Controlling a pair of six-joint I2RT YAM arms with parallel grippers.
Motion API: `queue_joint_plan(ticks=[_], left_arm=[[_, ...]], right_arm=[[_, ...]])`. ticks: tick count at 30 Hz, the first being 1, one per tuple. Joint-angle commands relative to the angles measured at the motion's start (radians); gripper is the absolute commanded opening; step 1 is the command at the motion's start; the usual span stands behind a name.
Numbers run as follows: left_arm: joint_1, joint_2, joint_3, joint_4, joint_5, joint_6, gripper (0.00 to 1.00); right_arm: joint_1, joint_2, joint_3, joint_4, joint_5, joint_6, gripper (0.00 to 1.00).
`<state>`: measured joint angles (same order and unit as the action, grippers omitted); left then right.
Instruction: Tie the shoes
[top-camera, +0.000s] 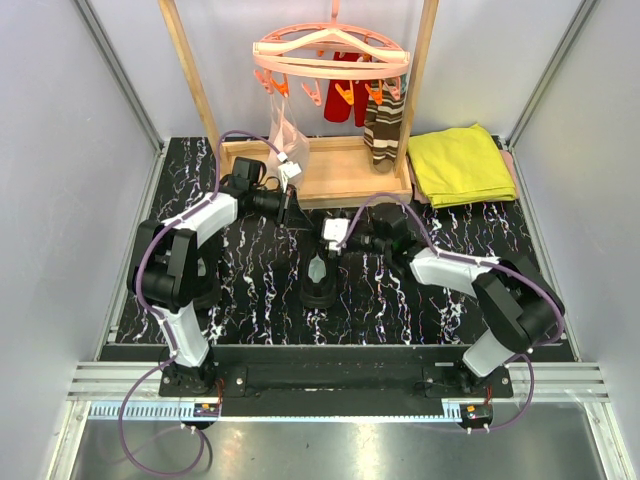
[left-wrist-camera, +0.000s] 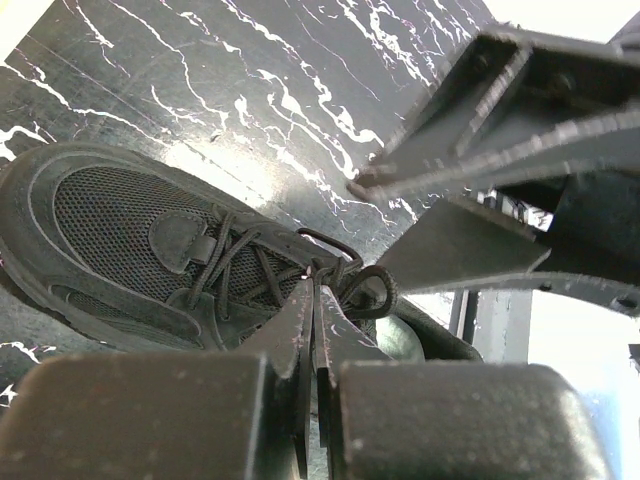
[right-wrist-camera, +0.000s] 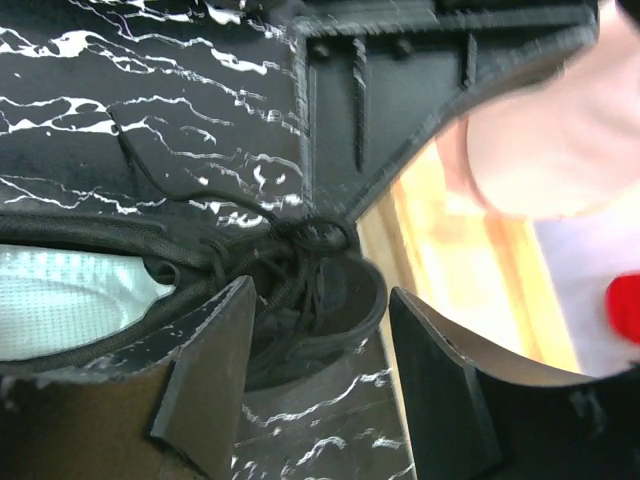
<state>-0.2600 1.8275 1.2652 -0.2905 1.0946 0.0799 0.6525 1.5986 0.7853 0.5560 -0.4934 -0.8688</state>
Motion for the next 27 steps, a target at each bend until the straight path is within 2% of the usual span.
queue_joint_plan(ticks=[1,7,11,18,27], left_arm=[[0.005,-0.057,-0.015,0.042,-0.007,0.006,0.0],[0.004,-0.06,-0.02,0.04,-0.006,0.011,0.0],[0.005,-0.062,-0.02,0.042,-0.009,0.009,0.0],[0.002,-0.065,-0.02,0.044,-0.013,0.006,0.0],[-0.002,-0.063,-0.02,0.044,-0.021,0.006,0.0]], right_arm=[[-0.05,-0.043,0.12,-0.177,-0.053,0.178,0.66],[-0.1,-0.005,0.281,-0.422,-0.169,0.393,0.65],[-0.103,0.037,0.357,-0.487,-0.221,0.484,0.62],[-0.103,0.081,0.426,-0.582,-0.323,0.459,0.59],[-0.102,0.138,0.489,-0.62,-0.347,0.441,0.59]])
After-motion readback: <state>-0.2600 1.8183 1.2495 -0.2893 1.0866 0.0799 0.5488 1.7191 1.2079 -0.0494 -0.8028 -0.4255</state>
